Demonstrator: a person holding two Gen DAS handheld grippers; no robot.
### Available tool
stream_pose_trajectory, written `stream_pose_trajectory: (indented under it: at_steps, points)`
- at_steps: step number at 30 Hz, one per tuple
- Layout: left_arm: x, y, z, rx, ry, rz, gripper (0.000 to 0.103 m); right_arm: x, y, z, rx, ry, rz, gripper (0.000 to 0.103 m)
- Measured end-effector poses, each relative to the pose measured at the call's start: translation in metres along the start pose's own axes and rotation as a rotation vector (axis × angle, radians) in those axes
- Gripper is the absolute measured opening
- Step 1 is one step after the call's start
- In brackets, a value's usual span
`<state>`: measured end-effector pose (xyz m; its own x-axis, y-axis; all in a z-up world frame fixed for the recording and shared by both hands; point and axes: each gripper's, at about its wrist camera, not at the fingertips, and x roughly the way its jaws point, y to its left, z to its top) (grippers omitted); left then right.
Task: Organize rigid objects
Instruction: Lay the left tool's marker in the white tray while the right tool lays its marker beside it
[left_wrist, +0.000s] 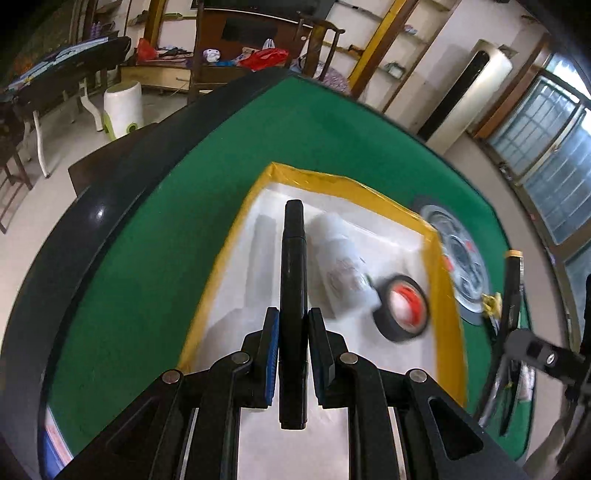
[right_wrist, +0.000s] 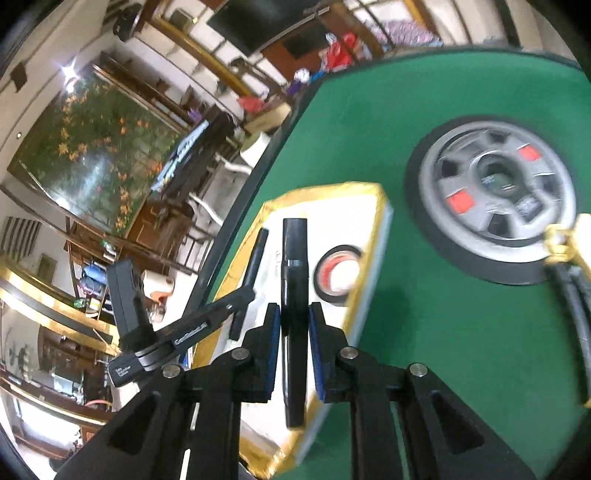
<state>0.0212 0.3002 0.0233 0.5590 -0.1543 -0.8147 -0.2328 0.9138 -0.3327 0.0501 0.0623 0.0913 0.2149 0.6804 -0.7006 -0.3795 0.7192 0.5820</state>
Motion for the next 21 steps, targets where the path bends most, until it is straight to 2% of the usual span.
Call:
stream_pose_trajectory:
  at_steps: [3, 5, 7, 8, 9, 13, 14, 15, 16, 18, 21]
  points:
    - [0.009, 0.0, 0.008, 0.001, 0.008, 0.015, 0.015, 0.035, 0.011, 0.012, 0.002, 0.031, -0.034, 0.015]
    - [0.009, 0.002, 0.01, -0.008, 0.014, -0.001, 0.017, 0.056, 0.012, 0.024, 0.022, 0.049, -0.045, 0.015]
    - [0.006, 0.008, 0.011, -0.036, 0.018, -0.046, 0.033, 0.074, 0.009, 0.033, 0.039, 0.059, -0.06, 0.015]
    - [0.003, 0.011, 0.009, -0.049, 0.016, -0.065, 0.047, 0.082, 0.009, 0.035, 0.047, 0.072, -0.057, 0.015]
    - [-0.001, 0.012, 0.008, -0.053, 0.01, -0.077, 0.053, 0.088, 0.009, 0.037, 0.049, 0.085, -0.063, 0.015]
    - [-0.022, 0.014, -0.002, -0.059, -0.028, -0.115, 0.053, 0.109, 0.006, 0.045, 0.054, 0.094, -0.119, 0.017]
    - [-0.028, 0.013, -0.005, -0.055, -0.046, -0.117, 0.054, 0.111, 0.004, 0.049, 0.055, 0.091, -0.118, 0.019]
    - [-0.036, 0.012, -0.009, -0.047, -0.067, -0.116, 0.059, 0.112, 0.005, 0.05, 0.053, 0.084, -0.122, 0.023]
    - [-0.044, 0.011, -0.014, -0.043, -0.09, -0.112, 0.062, 0.11, 0.008, 0.051, 0.045, 0.074, -0.123, 0.032]
    - [-0.058, 0.008, -0.022, -0.037, -0.128, -0.1, 0.066, 0.1, 0.012, 0.05, 0.022, 0.05, -0.113, 0.042]
    - [-0.077, 0.002, -0.036, -0.006, -0.192, -0.059, 0.067, 0.066, 0.019, 0.04, -0.029, -0.032, -0.14, 0.045]
